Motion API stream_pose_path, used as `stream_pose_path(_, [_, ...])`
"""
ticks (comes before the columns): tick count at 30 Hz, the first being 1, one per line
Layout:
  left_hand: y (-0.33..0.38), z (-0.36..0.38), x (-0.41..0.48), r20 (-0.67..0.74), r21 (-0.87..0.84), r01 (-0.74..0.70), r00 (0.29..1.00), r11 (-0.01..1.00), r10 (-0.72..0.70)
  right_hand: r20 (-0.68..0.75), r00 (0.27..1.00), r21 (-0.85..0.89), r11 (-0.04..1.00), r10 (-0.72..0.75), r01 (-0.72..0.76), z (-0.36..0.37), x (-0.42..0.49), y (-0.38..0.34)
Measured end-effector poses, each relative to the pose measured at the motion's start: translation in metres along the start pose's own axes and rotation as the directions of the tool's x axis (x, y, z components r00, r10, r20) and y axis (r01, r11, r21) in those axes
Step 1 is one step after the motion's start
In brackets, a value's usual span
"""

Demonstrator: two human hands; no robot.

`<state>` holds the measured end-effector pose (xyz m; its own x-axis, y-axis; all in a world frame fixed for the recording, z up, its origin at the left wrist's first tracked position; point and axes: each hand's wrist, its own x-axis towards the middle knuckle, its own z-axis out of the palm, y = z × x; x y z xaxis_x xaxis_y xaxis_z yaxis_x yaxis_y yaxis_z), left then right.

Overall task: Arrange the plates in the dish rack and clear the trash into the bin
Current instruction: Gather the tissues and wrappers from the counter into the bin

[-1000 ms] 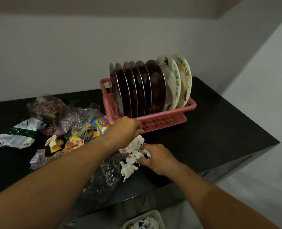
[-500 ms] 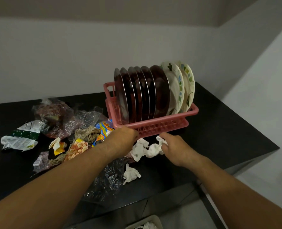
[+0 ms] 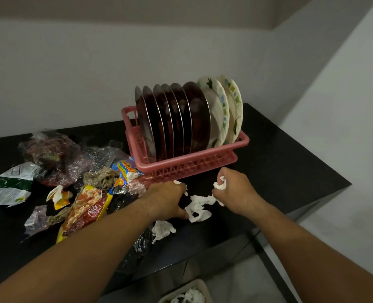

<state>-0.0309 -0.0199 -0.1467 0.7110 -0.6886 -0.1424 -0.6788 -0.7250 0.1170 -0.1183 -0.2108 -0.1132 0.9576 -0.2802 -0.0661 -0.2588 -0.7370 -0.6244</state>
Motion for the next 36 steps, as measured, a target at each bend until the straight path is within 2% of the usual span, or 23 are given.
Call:
stream_pose_path(7, [0.001,-0.009,0.010,-0.110,-0.032,0.052,0.992,0.998,-0.055,0.058,0.998,0.047,0.998,0.030,-0.033,-0.011,0.007,0.008])
stream_pose_path(10, [0.003,-0.007,0.015,-0.083,0.009,0.045,0.996,0.999,-0.044,0.072,0.997,-0.032,0.999,-0.009,0.011,-0.005,0.007,0.012])
stream_pose_path(13, [0.008,0.001,0.018,-0.071,0.014,0.053,0.996,0.998,-0.052,0.154,0.988,-0.016,1.000,-0.013,0.015,-0.007,0.009,0.010])
stream_pose_path(15, [0.013,0.005,0.019,-0.097,-0.032,0.003,0.995,0.999,-0.006,0.173,0.984,0.001,0.999,-0.045,0.046,-0.014,0.011,0.006])
stream_pose_path(18, [0.027,0.005,0.021,-0.004,-0.143,-0.113,0.993,0.983,0.114,0.164,0.982,0.062,0.994,-0.097,0.088,-0.025,0.013,-0.004])
stream_pose_path(21, [0.041,0.011,0.024,0.116,-0.105,-0.092,0.988,0.990,0.104,0.136,0.979,0.134,0.982,-0.153,0.135,-0.032,0.013,-0.010])
stream_pose_path(25, [0.040,0.024,0.021,0.072,-0.086,-0.065,0.995,0.994,0.072,0.102,0.979,0.106,0.981,-0.175,0.165,-0.039,0.014,-0.009])
stream_pose_path(36, [0.022,-0.001,0.002,-0.067,-0.082,-0.003,0.998,0.997,-0.002,0.005,0.997,-0.088,0.994,-0.071,0.071,-0.064,0.023,0.009])
